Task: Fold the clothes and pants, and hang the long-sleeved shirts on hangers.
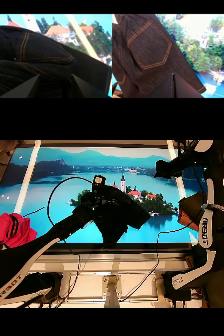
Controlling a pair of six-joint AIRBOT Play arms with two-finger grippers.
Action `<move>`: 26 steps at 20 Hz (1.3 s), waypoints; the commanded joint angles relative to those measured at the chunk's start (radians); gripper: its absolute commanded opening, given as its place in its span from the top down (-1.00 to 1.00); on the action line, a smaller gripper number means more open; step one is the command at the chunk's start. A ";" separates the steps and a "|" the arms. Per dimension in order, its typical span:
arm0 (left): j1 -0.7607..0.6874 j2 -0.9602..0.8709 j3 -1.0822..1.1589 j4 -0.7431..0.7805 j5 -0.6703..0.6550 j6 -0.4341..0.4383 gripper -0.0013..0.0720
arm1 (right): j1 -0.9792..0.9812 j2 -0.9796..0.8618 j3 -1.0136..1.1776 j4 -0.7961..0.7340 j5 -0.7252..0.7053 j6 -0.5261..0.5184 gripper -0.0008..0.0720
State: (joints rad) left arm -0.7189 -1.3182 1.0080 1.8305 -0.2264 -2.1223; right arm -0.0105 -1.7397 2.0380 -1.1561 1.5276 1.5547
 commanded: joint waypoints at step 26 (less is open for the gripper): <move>0.859 0.078 -0.074 -1.168 -0.763 1.008 0.82 | -0.008 0.378 -0.787 0.236 -0.186 -0.158 0.94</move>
State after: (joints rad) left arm 0.1215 -1.1522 0.9337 0.8349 -1.0180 -1.1816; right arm -0.0189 -1.3972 1.3697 -0.9466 1.4284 1.3983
